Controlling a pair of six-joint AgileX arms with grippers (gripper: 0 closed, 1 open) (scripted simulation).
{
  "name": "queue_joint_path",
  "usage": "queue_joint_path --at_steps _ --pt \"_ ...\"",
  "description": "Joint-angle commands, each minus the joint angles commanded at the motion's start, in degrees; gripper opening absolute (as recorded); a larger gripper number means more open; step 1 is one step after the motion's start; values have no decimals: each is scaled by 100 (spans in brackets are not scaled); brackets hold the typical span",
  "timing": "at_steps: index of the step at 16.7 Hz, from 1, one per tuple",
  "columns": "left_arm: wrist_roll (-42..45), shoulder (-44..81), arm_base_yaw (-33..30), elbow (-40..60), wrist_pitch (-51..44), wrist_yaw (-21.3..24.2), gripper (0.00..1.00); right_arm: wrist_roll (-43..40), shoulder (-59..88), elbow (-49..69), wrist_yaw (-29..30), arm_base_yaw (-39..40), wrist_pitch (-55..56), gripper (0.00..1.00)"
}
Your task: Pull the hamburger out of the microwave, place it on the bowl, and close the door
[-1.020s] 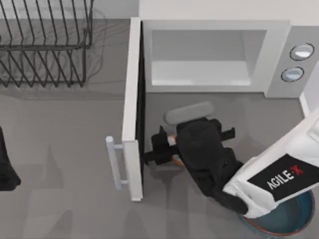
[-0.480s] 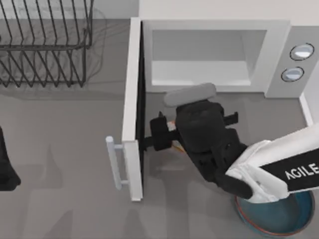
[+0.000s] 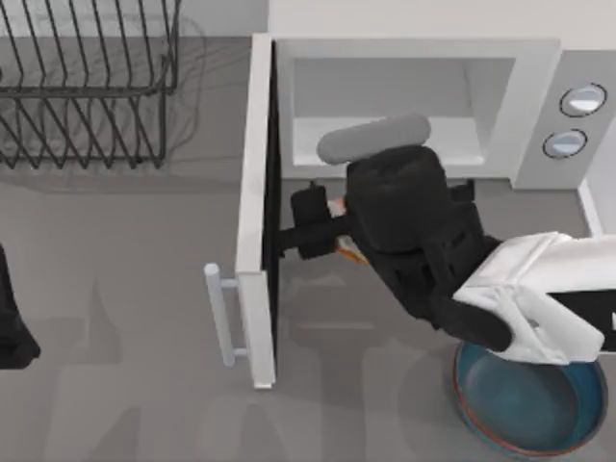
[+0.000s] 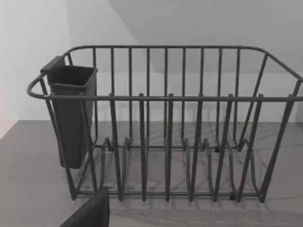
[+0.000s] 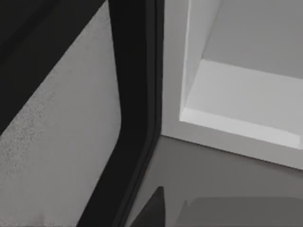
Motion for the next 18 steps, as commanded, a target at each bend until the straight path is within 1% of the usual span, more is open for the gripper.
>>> queue_joint_path --at_steps 6,7,9,11,13,15,18 --pt "0 0 0 0 0 0 100 -25 22 -31 -66 -18 -13 0" --pt "0 0 0 0 0 0 100 -103 20 -52 -188 -41 -61 0" --pt "0 0 0 0 0 0 100 -426 18 -122 -615 -137 -235 0" --pt "0 0 0 0 0 0 100 -987 6 -230 -1283 -310 -502 0" --pt "0 0 0 0 0 0 100 -1778 -21 -362 -2189 -561 -843 0" --pt "0 0 0 0 0 0 100 -2768 -73 -507 -3283 -896 -1246 0" --pt "0 0 0 0 0 0 100 -4530 -201 -770 -5076 -1565 -1953 0"
